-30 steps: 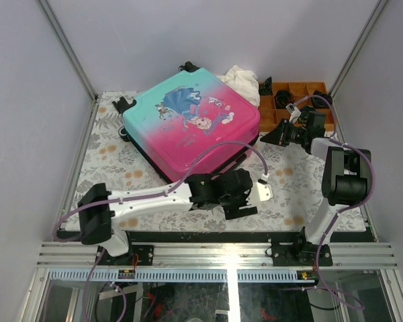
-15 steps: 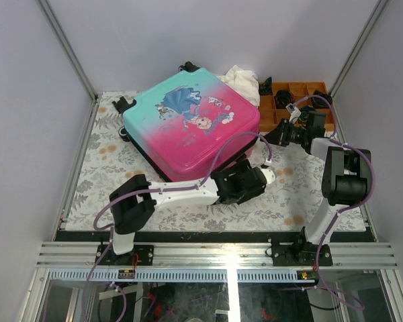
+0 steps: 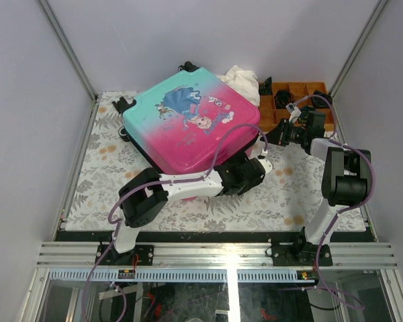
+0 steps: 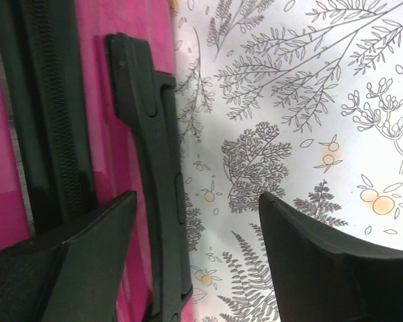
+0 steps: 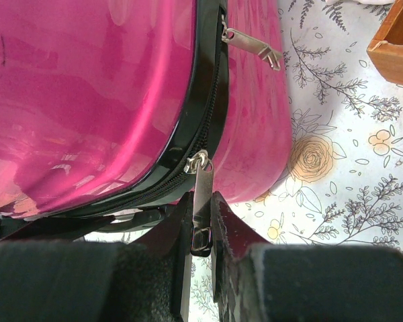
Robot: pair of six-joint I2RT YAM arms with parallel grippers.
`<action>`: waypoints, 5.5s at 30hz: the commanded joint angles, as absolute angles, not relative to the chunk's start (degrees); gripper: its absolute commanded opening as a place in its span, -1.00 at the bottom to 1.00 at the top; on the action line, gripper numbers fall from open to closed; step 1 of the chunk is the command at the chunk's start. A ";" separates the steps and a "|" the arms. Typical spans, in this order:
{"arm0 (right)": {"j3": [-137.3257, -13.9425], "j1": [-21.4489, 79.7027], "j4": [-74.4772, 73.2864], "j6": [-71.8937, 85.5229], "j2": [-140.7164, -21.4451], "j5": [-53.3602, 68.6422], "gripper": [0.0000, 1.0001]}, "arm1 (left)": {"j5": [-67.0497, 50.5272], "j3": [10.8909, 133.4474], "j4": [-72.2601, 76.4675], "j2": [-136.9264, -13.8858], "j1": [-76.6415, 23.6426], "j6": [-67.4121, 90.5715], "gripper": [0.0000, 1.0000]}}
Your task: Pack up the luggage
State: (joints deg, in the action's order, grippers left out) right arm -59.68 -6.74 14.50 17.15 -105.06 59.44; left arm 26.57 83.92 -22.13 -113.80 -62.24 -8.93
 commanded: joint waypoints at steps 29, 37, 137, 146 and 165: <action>-60.58 -6.57 10.32 9.65 -99.92 57.75 -1.00 | 10.40 66.83 -23.06 -105.94 -59.68 -16.70 -1.00; -53.68 -7.55 -2.25 -2.30 -90.68 61.76 -1.00 | 6.79 47.21 -24.71 -89.01 -59.94 -37.55 -1.00; -69.56 21.98 -15.92 -5.58 -95.59 44.63 0.41 | -57.04 76.20 -24.70 -88.73 21.04 9.90 1.00; -66.37 21.92 -18.60 -5.91 -87.74 42.03 0.39 | -56.42 60.82 -24.67 -78.67 7.33 8.51 0.96; -72.52 3.60 -27.97 -13.57 -88.02 42.51 0.32 | -44.89 63.22 -8.76 -83.68 -18.61 25.77 0.91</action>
State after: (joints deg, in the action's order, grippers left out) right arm -67.51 1.30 -32.69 -13.82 -88.25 33.28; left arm -23.29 62.39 -5.58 -80.62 -9.30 19.77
